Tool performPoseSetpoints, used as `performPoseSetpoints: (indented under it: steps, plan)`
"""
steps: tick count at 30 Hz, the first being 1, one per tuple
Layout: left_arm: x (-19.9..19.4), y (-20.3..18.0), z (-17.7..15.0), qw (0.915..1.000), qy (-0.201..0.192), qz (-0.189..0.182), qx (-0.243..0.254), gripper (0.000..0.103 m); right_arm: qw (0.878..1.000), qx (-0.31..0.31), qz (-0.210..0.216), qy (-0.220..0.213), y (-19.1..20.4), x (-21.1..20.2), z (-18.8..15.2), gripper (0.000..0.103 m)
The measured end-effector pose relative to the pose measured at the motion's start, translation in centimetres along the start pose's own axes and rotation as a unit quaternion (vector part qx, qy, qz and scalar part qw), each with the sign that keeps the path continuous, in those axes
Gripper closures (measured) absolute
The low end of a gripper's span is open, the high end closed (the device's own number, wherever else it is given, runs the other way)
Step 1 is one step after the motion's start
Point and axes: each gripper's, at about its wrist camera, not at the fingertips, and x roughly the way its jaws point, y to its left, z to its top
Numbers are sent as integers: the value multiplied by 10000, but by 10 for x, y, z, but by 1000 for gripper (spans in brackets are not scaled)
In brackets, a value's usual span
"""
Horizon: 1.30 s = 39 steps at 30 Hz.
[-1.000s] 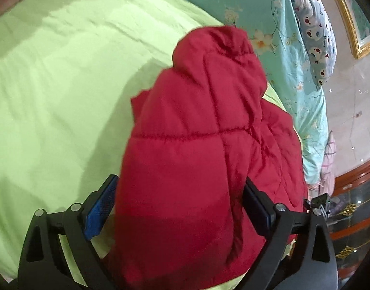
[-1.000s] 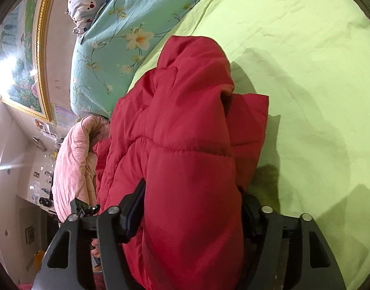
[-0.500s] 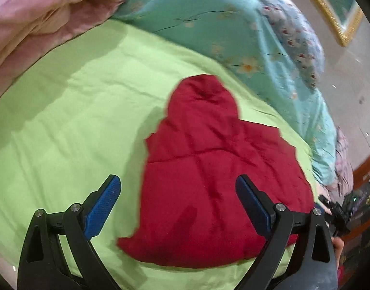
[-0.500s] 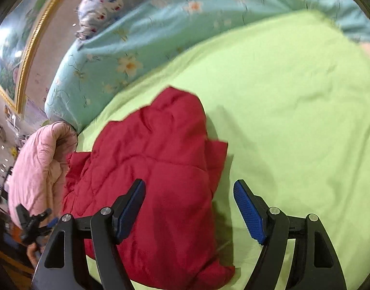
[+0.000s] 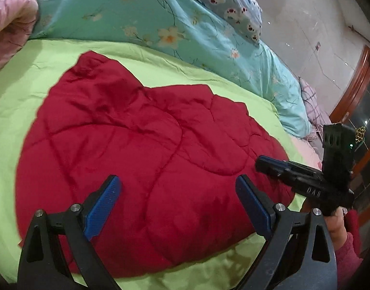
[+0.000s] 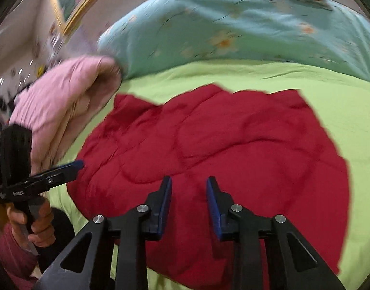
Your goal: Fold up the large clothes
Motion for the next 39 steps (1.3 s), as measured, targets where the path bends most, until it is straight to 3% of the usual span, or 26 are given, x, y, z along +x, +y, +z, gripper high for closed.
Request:
performPoseSetpoints:
  steps: [4, 11, 17, 20, 22, 25, 27, 29, 33, 37, 39]
  plan:
    - [36, 2, 16, 9983, 494, 299, 116, 7, 9989, -300, -162, 313, 14, 28, 10, 73]
    - [80, 32, 58, 9944, 707, 786, -55, 12, 9964, -42, -508, 679, -16, 84, 40, 76]
    - [110, 88, 97, 9884, 820, 1120, -611, 18, 9938, 581, -804, 500, -70, 95, 63, 80]
    - [120, 118, 108, 9808, 780, 1507, -963, 18, 9894, 872, -1106, 352, -99, 96, 69, 82]
    - [127, 139, 107, 9778, 774, 1378, -1378, 18, 9837, 1156, -1360, 224, -123, 94, 71, 82]
    - [133, 150, 107, 9738, 717, 1502, -1552, 18, 9740, 1856, -1290, 155, -164, 96, 66, 86]
    - [135, 150, 105, 9721, 680, 1629, -1542, 18, 9669, 2249, -1196, 155, -184, 99, 60, 98]
    - [135, 153, 102, 9697, 652, 1705, -1625, 18, 9611, 2514, -1134, 170, -195, 100, 53, 103]
    - [127, 167, 97, 9616, 639, 1788, -1984, 18, 9529, 2819, -1100, 179, -204, 98, 47, 103]
    - [103, 169, 95, 9620, 466, 1642, -2131, 18, 9475, 2927, -1278, 171, -206, 92, 53, 103]
    - [88, 171, 99, 9644, 290, 1466, -2183, 18, 9442, 2957, -1448, -32, -201, 72, 53, 96]
